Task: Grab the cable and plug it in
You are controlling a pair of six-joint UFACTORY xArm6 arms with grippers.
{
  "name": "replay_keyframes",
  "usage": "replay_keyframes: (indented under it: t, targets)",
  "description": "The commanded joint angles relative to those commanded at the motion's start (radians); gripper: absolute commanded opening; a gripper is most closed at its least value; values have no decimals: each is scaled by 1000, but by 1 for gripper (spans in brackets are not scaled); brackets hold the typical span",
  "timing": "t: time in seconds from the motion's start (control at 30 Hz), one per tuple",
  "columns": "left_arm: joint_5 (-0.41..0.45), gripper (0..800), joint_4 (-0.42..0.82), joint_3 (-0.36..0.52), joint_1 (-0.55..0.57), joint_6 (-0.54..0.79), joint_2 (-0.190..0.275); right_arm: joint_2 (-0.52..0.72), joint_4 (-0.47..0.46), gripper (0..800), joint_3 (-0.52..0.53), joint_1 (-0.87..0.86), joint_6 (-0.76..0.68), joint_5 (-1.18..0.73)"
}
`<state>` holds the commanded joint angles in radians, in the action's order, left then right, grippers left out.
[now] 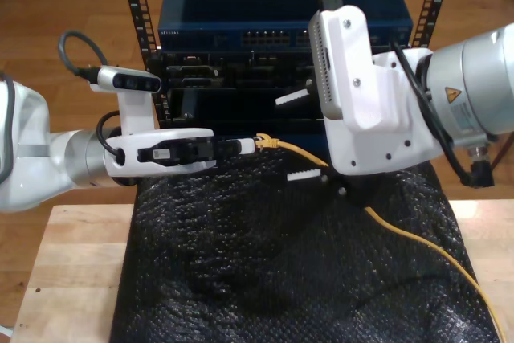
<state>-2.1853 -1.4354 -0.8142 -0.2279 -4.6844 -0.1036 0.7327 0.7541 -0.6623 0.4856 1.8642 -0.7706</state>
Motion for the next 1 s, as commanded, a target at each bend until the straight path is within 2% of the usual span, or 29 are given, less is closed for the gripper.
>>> replay_keyframes:
  t: [0.27, 0.47, 0.63, 1.0]
  targets:
    - [-23, 5, 2, 3, 0, -38, 0, -6, -2, 619, 14, 58, 31, 61]
    - [-48, 5, 0, 5, 0, -57, -17, -5, 0, 597, 17, 57, 31, 63]
    - [-55, 5, 0, 5, 0, -57, -29, 0, 0, 540, 17, 57, 29, 63]
    - [-89, 6, -14, 3, 2, -57, -40, 20, 2, 503, 15, 69, 26, 63]
